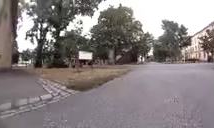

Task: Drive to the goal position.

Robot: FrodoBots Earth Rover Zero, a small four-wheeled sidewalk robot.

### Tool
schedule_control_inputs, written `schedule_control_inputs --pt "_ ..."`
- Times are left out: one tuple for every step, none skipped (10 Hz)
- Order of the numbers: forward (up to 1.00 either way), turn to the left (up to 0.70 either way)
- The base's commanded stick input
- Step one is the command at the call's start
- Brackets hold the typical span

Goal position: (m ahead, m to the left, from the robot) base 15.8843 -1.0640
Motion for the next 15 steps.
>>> schedule_control_inputs --pt "0.0 0.7" --pt "0.0 0.7" --pt "0.0 0.7" --pt "0.0 0.7" --pt "0.0 0.7" --pt "0.0 0.7" --pt "0.0 0.7" --pt "0.0 0.7" --pt "0.0 0.7" --pt "0.0 0.21" --pt "0.0 0.0" --pt "0.0 0.0" --pt "0.0 0.0" --pt "0.0 0.0" --pt "0.0 0.0"
